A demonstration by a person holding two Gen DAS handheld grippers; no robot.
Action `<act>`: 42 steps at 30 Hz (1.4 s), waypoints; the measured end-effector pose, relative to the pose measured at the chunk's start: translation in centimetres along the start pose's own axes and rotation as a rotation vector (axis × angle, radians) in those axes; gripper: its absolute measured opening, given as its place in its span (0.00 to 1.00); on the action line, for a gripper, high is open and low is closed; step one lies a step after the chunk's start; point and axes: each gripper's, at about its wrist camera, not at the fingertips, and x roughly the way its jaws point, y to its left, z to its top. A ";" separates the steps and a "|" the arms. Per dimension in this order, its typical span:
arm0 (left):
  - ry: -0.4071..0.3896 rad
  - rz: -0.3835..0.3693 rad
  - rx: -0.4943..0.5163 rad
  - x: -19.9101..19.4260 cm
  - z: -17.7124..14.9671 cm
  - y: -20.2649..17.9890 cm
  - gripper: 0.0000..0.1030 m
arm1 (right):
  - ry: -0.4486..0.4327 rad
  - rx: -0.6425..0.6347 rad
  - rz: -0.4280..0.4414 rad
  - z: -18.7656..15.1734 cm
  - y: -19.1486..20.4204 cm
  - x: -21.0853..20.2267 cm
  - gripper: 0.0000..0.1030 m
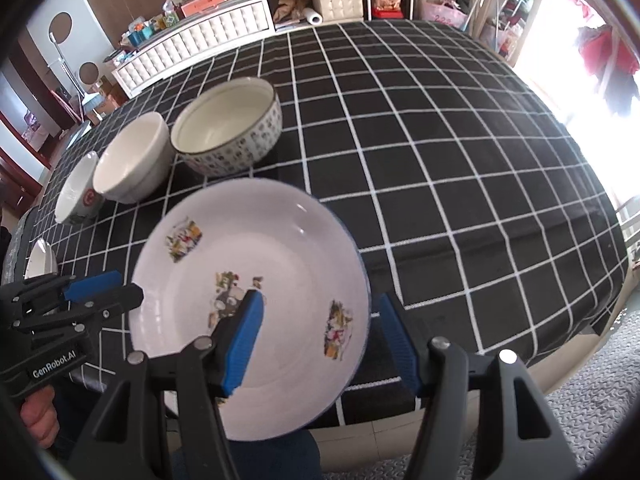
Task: Organize plates and bowls
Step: 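Grasp the cartoon-print plate rim with the left tool and lift it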
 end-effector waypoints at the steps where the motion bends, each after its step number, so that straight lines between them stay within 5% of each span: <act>1: 0.012 -0.018 -0.010 0.4 0.1 0.1 0.29 | 0.001 -0.001 0.003 0.0 0.0 0.2 0.63; 9: 0.042 -0.056 -0.045 2.1 0.3 0.5 0.23 | 0.024 0.013 0.006 0.0 -0.9 1.2 0.48; 15: 0.043 -0.051 -0.036 2.5 0.2 0.4 0.16 | 0.052 0.051 0.034 -0.6 -1.7 2.0 0.28; 23: 0.042 -0.042 -0.024 2.8 0.2 0.0 0.15 | 0.027 0.074 0.036 -1.2 -2.1 1.3 0.26; 28: 0.035 -0.029 -0.012 3.0 0.4 -0.4 0.15 | 0.002 0.007 -0.045 -1.1 -1.0 0.9 0.26; 42: 0.036 -0.018 -0.025 2.4 0.2 0.0 0.15 | 0.012 0.080 0.025 -0.9 -0.9 1.0 0.26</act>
